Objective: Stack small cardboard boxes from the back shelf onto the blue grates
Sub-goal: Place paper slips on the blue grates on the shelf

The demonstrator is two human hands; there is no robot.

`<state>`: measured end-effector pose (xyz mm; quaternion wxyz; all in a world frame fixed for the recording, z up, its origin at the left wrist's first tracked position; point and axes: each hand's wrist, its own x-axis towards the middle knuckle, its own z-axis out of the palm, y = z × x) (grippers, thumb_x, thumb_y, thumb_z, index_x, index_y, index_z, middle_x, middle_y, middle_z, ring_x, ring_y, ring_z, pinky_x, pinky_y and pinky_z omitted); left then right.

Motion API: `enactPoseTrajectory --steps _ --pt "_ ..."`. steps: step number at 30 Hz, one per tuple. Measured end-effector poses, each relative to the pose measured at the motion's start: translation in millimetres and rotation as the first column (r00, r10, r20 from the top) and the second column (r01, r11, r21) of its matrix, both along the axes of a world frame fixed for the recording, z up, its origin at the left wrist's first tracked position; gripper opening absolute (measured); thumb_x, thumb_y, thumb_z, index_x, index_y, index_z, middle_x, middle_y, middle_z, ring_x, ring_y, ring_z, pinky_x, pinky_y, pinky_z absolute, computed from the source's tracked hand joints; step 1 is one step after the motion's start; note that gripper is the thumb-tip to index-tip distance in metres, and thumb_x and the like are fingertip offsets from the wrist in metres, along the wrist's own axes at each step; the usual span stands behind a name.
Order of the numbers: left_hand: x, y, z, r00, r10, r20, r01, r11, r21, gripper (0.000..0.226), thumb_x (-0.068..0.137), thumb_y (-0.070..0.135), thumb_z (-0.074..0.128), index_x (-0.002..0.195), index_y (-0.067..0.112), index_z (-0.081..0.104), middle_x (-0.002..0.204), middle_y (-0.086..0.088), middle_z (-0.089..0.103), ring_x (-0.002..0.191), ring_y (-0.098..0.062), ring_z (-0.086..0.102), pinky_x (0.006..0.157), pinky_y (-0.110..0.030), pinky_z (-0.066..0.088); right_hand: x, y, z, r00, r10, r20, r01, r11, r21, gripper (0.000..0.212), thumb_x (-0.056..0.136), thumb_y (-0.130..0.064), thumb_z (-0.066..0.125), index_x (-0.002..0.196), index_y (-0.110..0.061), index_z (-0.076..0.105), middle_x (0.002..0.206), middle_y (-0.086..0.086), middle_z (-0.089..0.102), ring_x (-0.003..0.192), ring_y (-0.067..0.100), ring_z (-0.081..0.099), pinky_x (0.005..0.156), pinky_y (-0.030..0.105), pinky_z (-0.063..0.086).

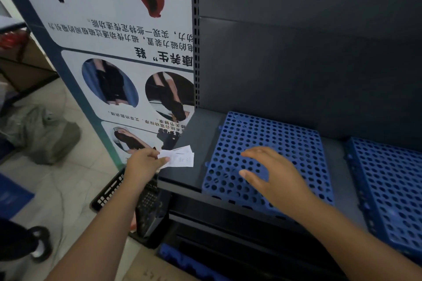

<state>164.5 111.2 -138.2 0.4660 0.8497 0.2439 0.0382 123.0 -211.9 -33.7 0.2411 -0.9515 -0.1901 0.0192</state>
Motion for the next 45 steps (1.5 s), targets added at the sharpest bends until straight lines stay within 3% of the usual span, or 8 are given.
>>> enactPoseTrajectory --steps 5,10,14,19,24,34,38,45 --pt "-14 -7 45 0.994 -0.002 0.109 0.022 0.983 -0.181 0.028 0.074 0.022 0.084 0.088 0.006 0.066 0.070 -0.002 0.069 0.055 -0.013 0.063 0.062 -0.028 0.046 -6 6 12 0.998 -0.027 -0.059 0.036 0.988 0.147 0.033 0.093 -0.041 0.056 0.124 -0.031 0.058 0.114 -0.019 0.060 0.098 -0.002 0.054 0.093 0.020 0.044" --pt "-31 -55 101 0.958 -0.144 0.247 0.216 0.931 -0.294 0.014 0.079 0.012 0.079 0.084 0.006 0.067 0.069 0.000 0.075 0.060 -0.012 0.064 0.060 -0.023 0.054 -9 4 27 0.988 -0.113 -0.109 0.140 0.946 0.291 0.025 0.094 -0.038 0.058 0.118 -0.032 0.058 0.100 -0.022 0.059 0.086 -0.001 0.057 0.079 0.018 0.047" --pt "-41 -105 122 0.921 -0.281 0.269 0.364 0.866 -0.343 0.013 0.081 0.008 0.076 0.090 0.001 0.069 0.082 -0.008 0.077 0.069 -0.016 0.070 0.065 -0.028 0.059 -16 -9 29 0.963 -0.204 -0.175 0.259 0.881 0.396 0.025 0.093 -0.039 0.059 0.117 -0.034 0.054 0.101 -0.020 0.058 0.089 -0.004 0.056 0.069 0.012 0.043" --pt "-45 -149 121 0.895 -0.364 0.258 0.436 0.836 -0.334 0.021 0.077 0.014 0.081 0.087 0.004 0.066 0.073 -0.011 0.070 0.060 -0.010 0.066 0.053 -0.022 0.055 -31 -33 24 0.935 -0.329 -0.135 0.354 0.816 0.457 0.012 0.092 -0.033 0.063 0.085 -0.023 0.065 0.076 -0.006 0.066 0.070 0.005 0.061 0.067 0.023 0.048" --pt "-44 -158 113 0.881 -0.415 0.227 0.469 0.828 -0.308 0.022 0.076 0.016 0.082 0.087 0.006 0.068 0.070 -0.015 0.071 0.060 -0.016 0.065 0.059 -0.026 0.057 -35 -51 16 0.914 -0.369 -0.170 0.405 0.787 0.466 0.010 0.090 -0.028 0.067 0.082 -0.022 0.065 0.070 -0.004 0.067 0.064 0.003 0.061 0.060 0.019 0.048" --pt "-38 -104 83 0.945 -0.290 0.151 0.311 0.940 -0.140 0.009 0.080 0.011 0.078 0.077 0.008 0.070 0.059 0.001 0.070 0.048 -0.005 0.061 0.050 -0.019 0.053 -35 -69 -22 0.891 -0.407 -0.203 0.453 0.837 0.309 0.015 0.090 -0.030 0.066 0.077 -0.023 0.062 0.068 -0.003 0.066 0.064 0.007 0.060 0.065 0.025 0.048" --pt "-33 -80 74 0.960 -0.232 0.154 0.252 0.960 -0.125 0.011 0.078 0.015 0.080 0.076 0.011 0.071 0.064 -0.001 0.071 0.058 -0.017 0.061 0.060 -0.031 0.054 -33 -70 -44 0.883 -0.432 -0.186 0.463 0.867 0.185 0.011 0.088 -0.031 0.068 0.082 -0.023 0.062 0.078 -0.007 0.065 0.074 0.005 0.059 0.063 0.018 0.042" --pt "-36 -98 72 0.938 -0.294 0.183 0.324 0.932 -0.164 0.011 0.079 0.010 0.079 0.077 0.006 0.069 0.057 0.003 0.069 0.050 -0.007 0.060 0.056 -0.027 0.056 -30 -66 -60 0.879 -0.470 -0.086 0.475 0.878 0.064 0.009 0.085 -0.031 0.069 0.084 -0.028 0.062 0.070 -0.010 0.059 0.067 0.009 0.057 0.068 0.036 0.054"
